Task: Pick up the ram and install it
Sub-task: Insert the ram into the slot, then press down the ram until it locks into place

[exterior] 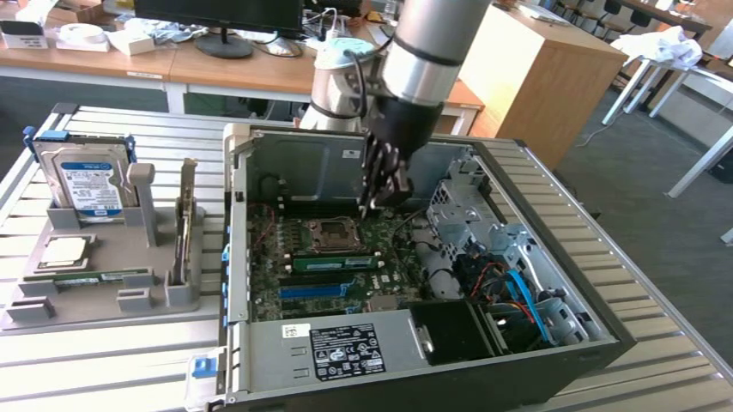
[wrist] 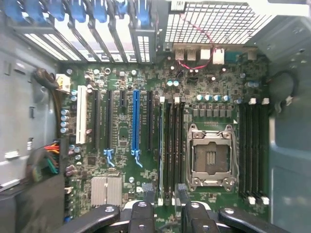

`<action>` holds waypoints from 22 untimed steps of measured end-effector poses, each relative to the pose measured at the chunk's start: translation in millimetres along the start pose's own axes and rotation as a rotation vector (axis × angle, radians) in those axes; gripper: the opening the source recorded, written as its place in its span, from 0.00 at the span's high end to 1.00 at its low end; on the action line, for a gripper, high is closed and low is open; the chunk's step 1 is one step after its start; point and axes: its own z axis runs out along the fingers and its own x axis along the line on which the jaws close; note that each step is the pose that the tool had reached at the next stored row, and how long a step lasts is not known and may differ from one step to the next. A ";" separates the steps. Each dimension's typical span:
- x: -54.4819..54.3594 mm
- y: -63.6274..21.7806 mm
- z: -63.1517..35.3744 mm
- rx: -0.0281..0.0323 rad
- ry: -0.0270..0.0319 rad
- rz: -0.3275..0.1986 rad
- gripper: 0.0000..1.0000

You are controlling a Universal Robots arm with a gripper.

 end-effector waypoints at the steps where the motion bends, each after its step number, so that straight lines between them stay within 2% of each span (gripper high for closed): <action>1: 0.0 0.2 -3.3 0.0000 0.0006 0.000 0.69; 9: -0.3 1.2 -24.2 0.0000 0.0038 0.000 0.69; 16: -0.3 1.7 -32.6 0.0001 0.0038 0.000 0.69; 22: -0.4 1.7 -32.7 0.0000 0.0038 0.000 0.69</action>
